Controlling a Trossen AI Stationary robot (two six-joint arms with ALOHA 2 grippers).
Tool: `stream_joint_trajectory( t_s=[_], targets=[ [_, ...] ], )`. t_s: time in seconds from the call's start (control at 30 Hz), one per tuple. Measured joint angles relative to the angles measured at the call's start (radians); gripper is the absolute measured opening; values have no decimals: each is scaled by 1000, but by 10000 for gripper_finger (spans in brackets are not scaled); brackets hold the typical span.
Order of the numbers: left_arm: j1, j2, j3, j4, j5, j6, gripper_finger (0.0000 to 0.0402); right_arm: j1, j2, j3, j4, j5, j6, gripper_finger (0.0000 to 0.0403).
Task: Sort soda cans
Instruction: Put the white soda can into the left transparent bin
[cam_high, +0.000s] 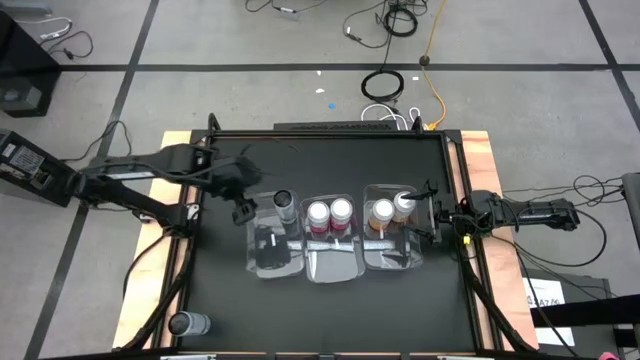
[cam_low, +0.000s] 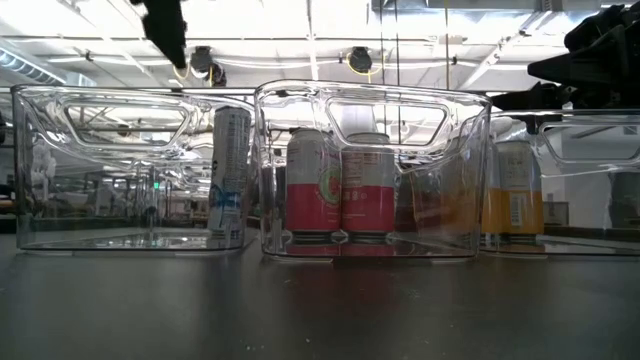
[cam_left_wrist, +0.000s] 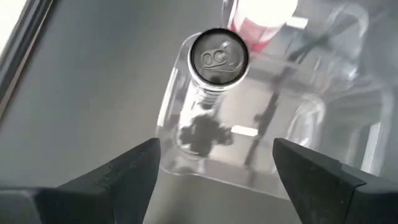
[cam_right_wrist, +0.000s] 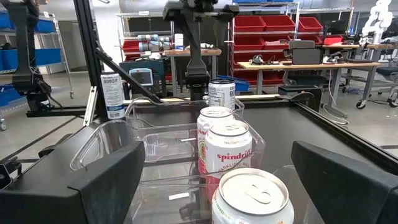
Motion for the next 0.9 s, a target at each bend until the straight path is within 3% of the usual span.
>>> stream_joint_trajectory(
  t_s=[0.23, 0.47, 0.9],
  targets=[
    [-95, -120, 0, -76, -12, -294, 320, 0, 0, 0, 0, 0, 0, 398],
    [-279, -117, -1, -187, -48, -571, 320, 0, 0, 0, 0, 0, 0, 398],
    [-520, -116, -1, -162, -62, -783, 320, 0, 0, 0, 0, 0, 0, 398]
  ],
)
